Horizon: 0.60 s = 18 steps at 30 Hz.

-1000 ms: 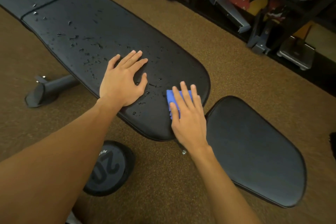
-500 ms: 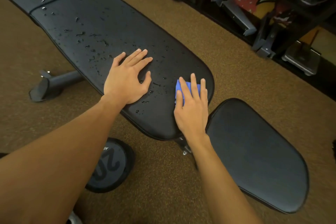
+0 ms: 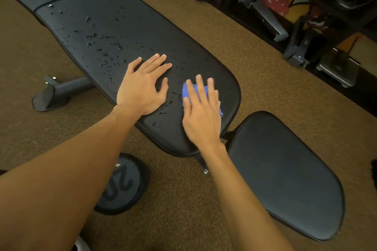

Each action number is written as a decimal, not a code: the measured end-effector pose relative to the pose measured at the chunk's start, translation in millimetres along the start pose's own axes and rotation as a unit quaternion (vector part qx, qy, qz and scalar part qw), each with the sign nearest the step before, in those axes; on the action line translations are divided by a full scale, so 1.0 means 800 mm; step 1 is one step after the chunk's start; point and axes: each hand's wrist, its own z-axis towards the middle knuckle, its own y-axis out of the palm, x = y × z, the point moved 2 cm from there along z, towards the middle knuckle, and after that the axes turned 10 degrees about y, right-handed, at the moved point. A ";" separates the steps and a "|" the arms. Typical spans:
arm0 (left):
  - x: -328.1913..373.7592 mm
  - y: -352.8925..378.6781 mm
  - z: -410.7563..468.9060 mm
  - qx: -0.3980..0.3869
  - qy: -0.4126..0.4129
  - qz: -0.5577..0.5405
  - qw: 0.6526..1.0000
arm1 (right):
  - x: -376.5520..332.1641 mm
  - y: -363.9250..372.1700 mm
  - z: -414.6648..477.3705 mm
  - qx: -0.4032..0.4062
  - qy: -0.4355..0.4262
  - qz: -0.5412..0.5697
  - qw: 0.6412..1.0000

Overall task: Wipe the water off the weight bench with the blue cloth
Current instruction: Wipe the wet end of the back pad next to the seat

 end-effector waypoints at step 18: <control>-0.002 0.001 0.000 -0.003 -0.003 -0.013 1.000 | 0.038 -0.018 -0.011 -0.067 -0.164 0.021 0.984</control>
